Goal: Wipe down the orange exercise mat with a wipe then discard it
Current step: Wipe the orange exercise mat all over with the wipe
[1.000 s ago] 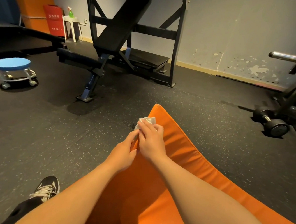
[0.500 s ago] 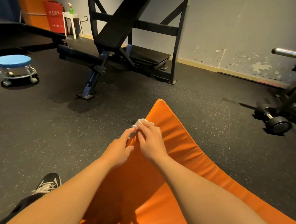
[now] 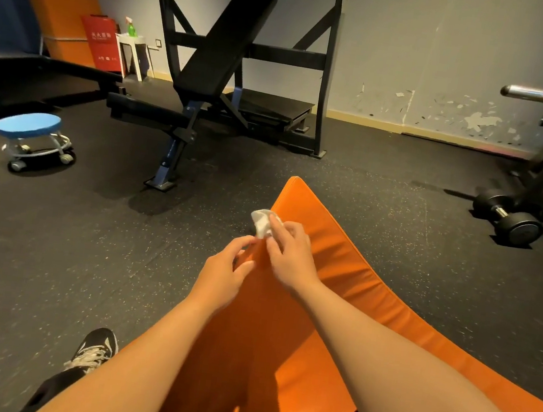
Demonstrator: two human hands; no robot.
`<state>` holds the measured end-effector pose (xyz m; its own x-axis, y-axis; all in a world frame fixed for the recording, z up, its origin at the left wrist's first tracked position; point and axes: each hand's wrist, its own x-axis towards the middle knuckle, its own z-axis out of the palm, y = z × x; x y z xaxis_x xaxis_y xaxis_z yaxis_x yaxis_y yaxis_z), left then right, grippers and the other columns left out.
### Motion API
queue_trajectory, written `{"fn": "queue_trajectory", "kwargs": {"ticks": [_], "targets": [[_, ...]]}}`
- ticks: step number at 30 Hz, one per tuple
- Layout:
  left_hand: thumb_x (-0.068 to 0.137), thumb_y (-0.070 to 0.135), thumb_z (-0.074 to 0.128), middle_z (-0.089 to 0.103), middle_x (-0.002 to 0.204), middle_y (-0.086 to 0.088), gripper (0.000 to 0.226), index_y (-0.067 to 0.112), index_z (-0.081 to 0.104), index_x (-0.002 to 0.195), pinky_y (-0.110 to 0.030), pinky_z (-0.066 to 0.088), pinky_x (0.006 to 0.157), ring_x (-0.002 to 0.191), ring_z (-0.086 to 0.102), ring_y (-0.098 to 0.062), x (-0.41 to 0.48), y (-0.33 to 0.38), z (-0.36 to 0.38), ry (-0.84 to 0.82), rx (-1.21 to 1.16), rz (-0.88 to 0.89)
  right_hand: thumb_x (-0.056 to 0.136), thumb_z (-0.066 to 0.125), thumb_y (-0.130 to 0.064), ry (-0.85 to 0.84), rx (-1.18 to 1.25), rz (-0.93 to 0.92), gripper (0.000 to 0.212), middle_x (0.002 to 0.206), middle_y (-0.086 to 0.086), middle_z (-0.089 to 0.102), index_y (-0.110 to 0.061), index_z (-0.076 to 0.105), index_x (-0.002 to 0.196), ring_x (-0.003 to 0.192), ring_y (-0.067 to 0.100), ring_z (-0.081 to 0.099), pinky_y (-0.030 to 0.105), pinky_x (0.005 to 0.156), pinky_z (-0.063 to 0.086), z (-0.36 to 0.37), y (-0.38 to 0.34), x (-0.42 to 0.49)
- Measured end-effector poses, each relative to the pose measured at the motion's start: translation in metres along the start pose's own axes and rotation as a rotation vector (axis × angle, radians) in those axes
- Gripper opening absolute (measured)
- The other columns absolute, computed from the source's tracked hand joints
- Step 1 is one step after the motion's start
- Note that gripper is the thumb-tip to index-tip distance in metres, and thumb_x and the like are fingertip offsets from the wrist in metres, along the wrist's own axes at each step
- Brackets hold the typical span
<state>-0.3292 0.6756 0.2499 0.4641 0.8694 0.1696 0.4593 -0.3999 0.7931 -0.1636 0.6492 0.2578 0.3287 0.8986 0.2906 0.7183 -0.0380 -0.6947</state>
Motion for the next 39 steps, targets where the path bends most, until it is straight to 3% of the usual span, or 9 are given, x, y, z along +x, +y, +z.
{"fn": "queue_trajectory", "kwargs": {"ticks": [4, 10, 14, 18, 22, 25, 32, 37, 39], "targets": [[0.097, 0.021, 0.064, 0.049, 0.131, 0.013, 0.065, 0.054, 0.031, 0.142, -0.026, 0.054, 0.086, 0.116, 0.055, -0.012, -0.002, 0.001, 0.0, -0.172, 0.067, -0.031, 0.108, 0.04, -0.029, 0.057, 0.032, 0.155, 0.05, 0.148, 0.003, 0.037, -0.032, 0.032, 0.157, 0.137, 0.025, 0.032, 0.033, 0.116, 0.024, -0.001, 0.002, 0.008], [0.099, 0.014, 0.06, 0.059, 0.125, 0.009, 0.06, 0.051, 0.038, 0.14, -0.038, 0.052, 0.098, 0.11, 0.057, -0.011, 0.001, -0.006, 0.0, -0.063, 0.051, -0.044, 0.109, 0.039, -0.035, -0.007, -0.031, 0.004, 0.041, 0.122, 0.002, 0.053, -0.032, 0.048, 0.148, 0.117, 0.021, 0.05, 0.029, 0.097, 0.038, 0.012, -0.007, -0.016], [0.1, 0.011, 0.055, 0.055, 0.123, 0.012, 0.06, 0.055, 0.033, 0.136, -0.044, 0.051, 0.1, 0.114, 0.059, -0.018, 0.001, -0.004, 0.0, -0.071, 0.088, -0.08, 0.108, 0.042, -0.03, 0.006, -0.012, 0.06, 0.043, 0.126, 0.003, 0.05, -0.028, 0.047, 0.15, 0.121, 0.024, 0.047, 0.034, 0.108, 0.037, 0.009, -0.009, 0.002], [0.096, 0.007, 0.06, 0.05, 0.144, 0.007, 0.072, 0.051, 0.029, 0.145, -0.037, 0.048, 0.103, 0.127, 0.053, -0.018, 0.002, -0.001, 0.001, -0.179, 0.135, -0.033, 0.108, 0.037, -0.032, 0.017, 0.053, 0.278, 0.052, 0.136, 0.011, 0.046, -0.027, 0.031, 0.159, 0.128, 0.031, 0.045, 0.04, 0.115, 0.033, 0.011, 0.001, 0.006], [0.092, 0.003, 0.064, 0.047, 0.146, 0.003, 0.078, 0.049, 0.032, 0.146, -0.035, 0.047, 0.104, 0.135, 0.046, -0.018, 0.005, -0.006, -0.001, -0.158, 0.111, -0.042, 0.107, 0.041, -0.034, -0.027, 0.066, 0.142, 0.034, 0.118, 0.003, 0.063, -0.028, 0.057, 0.137, 0.11, 0.024, 0.059, 0.036, 0.092, 0.047, 0.012, -0.001, -0.016], [0.095, 0.01, 0.063, 0.057, 0.13, 0.006, 0.063, 0.049, 0.038, 0.137, -0.023, 0.052, 0.081, 0.114, 0.058, -0.013, 0.002, -0.005, 0.0, -0.1, 0.027, -0.041, 0.105, 0.049, -0.033, -0.023, 0.094, 0.156, 0.008, 0.099, -0.005, 0.067, -0.029, 0.056, 0.105, 0.089, 0.019, 0.063, 0.034, 0.073, 0.05, 0.009, -0.006, -0.019], [0.094, 0.005, 0.06, 0.057, 0.126, 0.008, 0.072, 0.054, 0.032, 0.138, -0.024, 0.057, 0.079, 0.102, 0.063, -0.012, -0.006, 0.002, -0.003, -0.275, 0.099, -0.013, 0.1, 0.05, -0.019, 0.221, 0.278, 0.368, 0.011, 0.112, 0.004, 0.066, -0.026, 0.052, 0.108, 0.099, 0.027, 0.061, 0.031, 0.075, 0.039, -0.013, -0.007, 0.009], [0.095, 0.005, 0.058, 0.056, 0.137, 0.007, 0.071, 0.049, 0.034, 0.144, -0.026, 0.044, 0.092, 0.125, 0.055, -0.016, -0.005, 0.0, -0.006, -0.186, 0.128, -0.021, 0.098, 0.056, -0.015, -0.006, 0.211, 0.16, 0.014, 0.099, 0.001, 0.066, -0.025, 0.06, 0.106, 0.09, 0.019, 0.062, 0.031, 0.075, 0.047, 0.007, -0.012, -0.014], [0.096, 0.008, 0.058, 0.054, 0.14, 0.005, 0.067, 0.048, 0.035, 0.144, -0.028, 0.043, 0.096, 0.13, 0.051, -0.016, -0.004, -0.001, -0.009, -0.151, 0.113, -0.016, 0.099, 0.058, -0.018, -0.023, 0.243, 0.137, 0.012, 0.093, -0.005, 0.065, -0.029, 0.061, 0.102, 0.084, 0.009, 0.06, 0.022, 0.071, 0.048, 0.009, -0.014, -0.014]]}}
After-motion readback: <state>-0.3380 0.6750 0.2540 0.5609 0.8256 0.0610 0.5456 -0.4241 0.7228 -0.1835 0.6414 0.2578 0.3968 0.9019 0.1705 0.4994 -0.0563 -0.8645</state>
